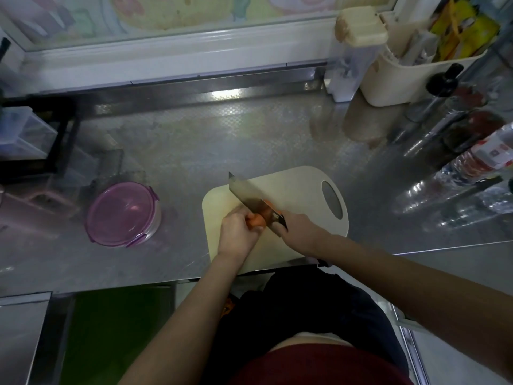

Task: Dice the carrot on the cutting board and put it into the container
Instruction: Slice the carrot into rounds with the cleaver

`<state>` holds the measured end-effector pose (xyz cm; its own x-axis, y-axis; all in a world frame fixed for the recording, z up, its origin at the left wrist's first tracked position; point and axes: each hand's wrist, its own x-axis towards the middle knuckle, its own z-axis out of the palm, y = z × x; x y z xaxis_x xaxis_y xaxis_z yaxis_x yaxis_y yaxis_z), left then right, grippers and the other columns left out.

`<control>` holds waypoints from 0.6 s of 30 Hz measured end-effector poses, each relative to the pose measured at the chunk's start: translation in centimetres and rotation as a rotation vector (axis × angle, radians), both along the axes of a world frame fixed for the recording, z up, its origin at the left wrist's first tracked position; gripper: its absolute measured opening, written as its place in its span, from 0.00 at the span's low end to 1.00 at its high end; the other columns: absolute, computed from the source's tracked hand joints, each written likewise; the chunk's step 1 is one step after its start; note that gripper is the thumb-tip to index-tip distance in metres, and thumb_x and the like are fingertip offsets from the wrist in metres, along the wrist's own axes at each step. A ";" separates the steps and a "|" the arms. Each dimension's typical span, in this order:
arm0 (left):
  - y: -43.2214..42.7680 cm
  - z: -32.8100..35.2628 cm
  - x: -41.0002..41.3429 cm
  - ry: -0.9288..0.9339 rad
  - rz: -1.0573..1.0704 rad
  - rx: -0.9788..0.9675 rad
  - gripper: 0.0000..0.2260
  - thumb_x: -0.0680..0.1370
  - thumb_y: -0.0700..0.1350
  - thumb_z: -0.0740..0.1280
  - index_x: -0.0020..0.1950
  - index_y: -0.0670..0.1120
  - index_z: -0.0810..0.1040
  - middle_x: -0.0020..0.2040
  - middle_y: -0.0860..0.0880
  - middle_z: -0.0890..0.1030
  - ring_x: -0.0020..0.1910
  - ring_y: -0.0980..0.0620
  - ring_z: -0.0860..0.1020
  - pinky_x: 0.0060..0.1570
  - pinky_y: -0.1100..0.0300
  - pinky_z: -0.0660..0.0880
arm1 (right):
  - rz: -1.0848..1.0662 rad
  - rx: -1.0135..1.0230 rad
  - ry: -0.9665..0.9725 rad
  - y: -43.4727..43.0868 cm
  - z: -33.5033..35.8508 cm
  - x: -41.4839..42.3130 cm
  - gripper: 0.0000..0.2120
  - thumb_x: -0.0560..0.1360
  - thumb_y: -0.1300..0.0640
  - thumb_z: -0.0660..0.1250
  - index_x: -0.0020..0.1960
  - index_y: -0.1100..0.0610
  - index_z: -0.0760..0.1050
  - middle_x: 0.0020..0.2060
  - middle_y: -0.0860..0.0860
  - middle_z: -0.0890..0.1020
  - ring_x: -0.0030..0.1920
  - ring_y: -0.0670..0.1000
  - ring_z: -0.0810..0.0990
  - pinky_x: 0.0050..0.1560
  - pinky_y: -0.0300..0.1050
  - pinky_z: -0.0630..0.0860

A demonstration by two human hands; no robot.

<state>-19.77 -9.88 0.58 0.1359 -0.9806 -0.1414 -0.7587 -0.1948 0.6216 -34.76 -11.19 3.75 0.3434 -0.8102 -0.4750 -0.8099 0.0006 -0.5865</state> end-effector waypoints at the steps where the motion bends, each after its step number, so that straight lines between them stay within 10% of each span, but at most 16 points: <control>1: 0.0 0.0 0.0 0.001 0.002 -0.003 0.09 0.68 0.41 0.73 0.44 0.41 0.78 0.43 0.47 0.77 0.42 0.50 0.73 0.39 0.66 0.63 | -0.005 -0.015 0.003 -0.1 -0.3 0.3 0.16 0.81 0.54 0.56 0.60 0.65 0.70 0.54 0.63 0.78 0.54 0.61 0.76 0.49 0.47 0.67; 12: 0.2 -0.1 0.0 0.062 0.034 -0.001 0.09 0.67 0.41 0.75 0.43 0.42 0.79 0.43 0.47 0.78 0.42 0.51 0.75 0.41 0.67 0.67 | 0.029 -0.064 -0.049 -1.1 -1.5 1.0 0.22 0.81 0.55 0.56 0.73 0.60 0.60 0.59 0.63 0.77 0.59 0.61 0.75 0.58 0.48 0.67; 18: 0.0 0.0 0.0 0.066 0.044 0.035 0.09 0.67 0.42 0.75 0.42 0.44 0.77 0.42 0.51 0.76 0.41 0.54 0.73 0.40 0.67 0.66 | -0.022 0.022 -0.071 -2.3 -1.0 -0.4 0.13 0.82 0.51 0.55 0.53 0.61 0.69 0.39 0.51 0.73 0.42 0.53 0.72 0.42 0.42 0.62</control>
<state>-19.73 -9.86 0.57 0.1679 -0.9681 -0.1860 -0.7066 -0.2498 0.6621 -35.21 -13.52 2.71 0.3595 -0.8073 -0.4679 -0.7658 0.0312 -0.6423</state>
